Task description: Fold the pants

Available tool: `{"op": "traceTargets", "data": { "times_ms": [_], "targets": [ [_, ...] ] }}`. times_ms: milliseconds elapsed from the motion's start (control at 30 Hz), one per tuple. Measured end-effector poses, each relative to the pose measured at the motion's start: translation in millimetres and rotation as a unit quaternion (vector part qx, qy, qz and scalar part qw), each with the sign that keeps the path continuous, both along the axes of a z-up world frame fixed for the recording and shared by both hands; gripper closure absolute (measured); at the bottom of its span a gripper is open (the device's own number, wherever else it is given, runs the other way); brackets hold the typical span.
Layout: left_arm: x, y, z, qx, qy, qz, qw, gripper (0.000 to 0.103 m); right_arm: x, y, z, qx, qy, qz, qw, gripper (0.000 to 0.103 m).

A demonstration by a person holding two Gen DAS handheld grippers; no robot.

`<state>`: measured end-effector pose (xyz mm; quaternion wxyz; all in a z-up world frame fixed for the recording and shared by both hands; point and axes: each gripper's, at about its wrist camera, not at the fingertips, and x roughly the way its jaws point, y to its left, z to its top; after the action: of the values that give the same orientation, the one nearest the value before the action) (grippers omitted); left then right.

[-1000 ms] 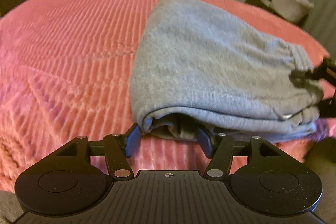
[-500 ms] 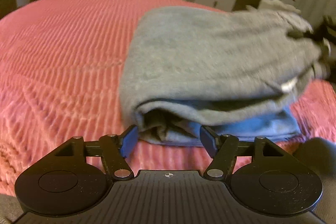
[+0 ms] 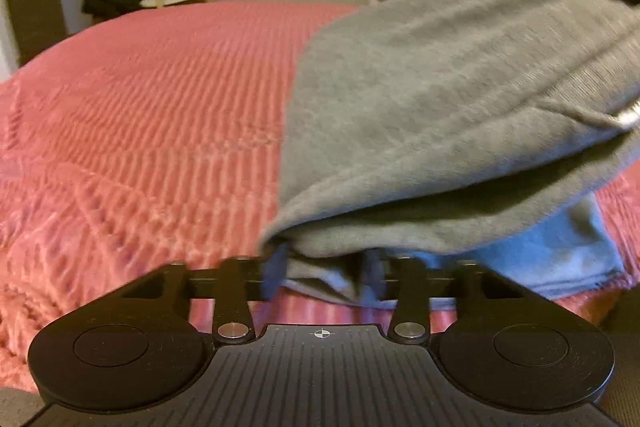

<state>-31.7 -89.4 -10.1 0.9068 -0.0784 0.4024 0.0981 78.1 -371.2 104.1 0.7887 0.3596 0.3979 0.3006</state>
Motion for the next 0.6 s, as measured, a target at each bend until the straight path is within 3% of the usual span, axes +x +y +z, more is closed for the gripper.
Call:
{"op": "traceTargets", "data": {
  "times_ms": [133, 600],
  "targets": [
    [-0.8, 16.5, 1.2, -0.048, -0.001, 0.009, 0.9988, 0.075, 4.3, -10.4, -10.3, 0.004, 0.024, -0.015, 1.0, 0.064],
    [-0.6, 16.9, 8.2, -0.034, -0.002, -0.007, 0.9994, 0.082, 10.4, -29.0, -51.1, -0.086, 0.031, -0.032, 0.995, 0.064]
  ]
}}
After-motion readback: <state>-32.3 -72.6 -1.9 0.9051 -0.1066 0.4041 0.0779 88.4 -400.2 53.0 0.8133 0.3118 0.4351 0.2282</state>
